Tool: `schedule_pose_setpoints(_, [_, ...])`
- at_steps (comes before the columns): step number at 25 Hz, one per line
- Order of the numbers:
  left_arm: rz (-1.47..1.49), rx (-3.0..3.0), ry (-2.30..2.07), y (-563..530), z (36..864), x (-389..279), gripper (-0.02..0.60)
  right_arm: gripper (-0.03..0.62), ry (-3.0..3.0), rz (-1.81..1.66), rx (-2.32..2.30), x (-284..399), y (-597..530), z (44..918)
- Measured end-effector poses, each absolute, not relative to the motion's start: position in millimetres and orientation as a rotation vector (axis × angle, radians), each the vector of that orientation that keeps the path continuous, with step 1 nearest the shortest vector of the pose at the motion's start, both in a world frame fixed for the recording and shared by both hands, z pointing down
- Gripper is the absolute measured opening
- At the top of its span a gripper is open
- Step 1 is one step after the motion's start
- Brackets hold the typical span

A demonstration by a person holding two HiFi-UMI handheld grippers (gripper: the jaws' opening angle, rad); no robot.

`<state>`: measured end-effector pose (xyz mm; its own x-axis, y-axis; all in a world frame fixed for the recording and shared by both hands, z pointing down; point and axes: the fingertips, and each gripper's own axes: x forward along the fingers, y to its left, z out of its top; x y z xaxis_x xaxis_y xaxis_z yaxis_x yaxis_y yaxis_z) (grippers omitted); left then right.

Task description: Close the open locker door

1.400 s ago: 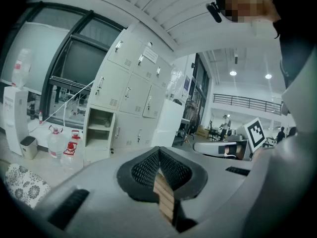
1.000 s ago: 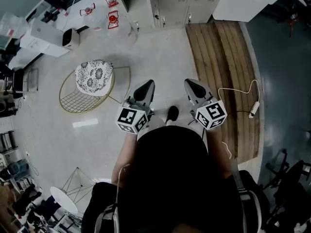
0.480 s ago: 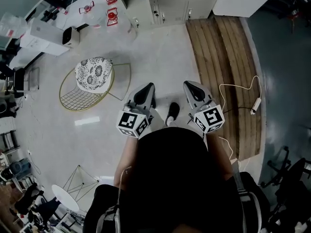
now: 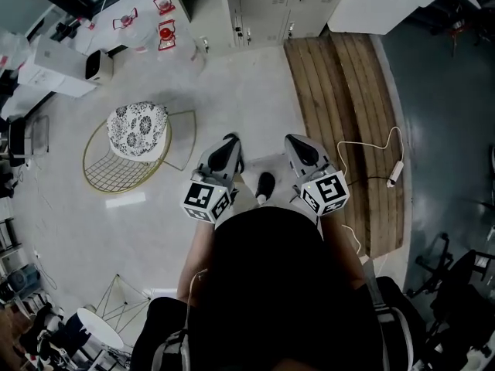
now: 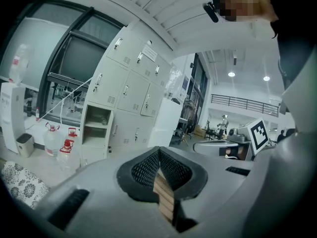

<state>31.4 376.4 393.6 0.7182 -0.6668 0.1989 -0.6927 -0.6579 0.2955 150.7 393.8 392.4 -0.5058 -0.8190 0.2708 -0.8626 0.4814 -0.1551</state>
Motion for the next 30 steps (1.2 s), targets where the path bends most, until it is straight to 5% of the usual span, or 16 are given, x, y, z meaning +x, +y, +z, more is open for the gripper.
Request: schedule_pose_setpoints(30, [0.091,2.684,-0.832,140,380,-22,0.018,0.005,-2.535,0.47,1.55,60,156,369])
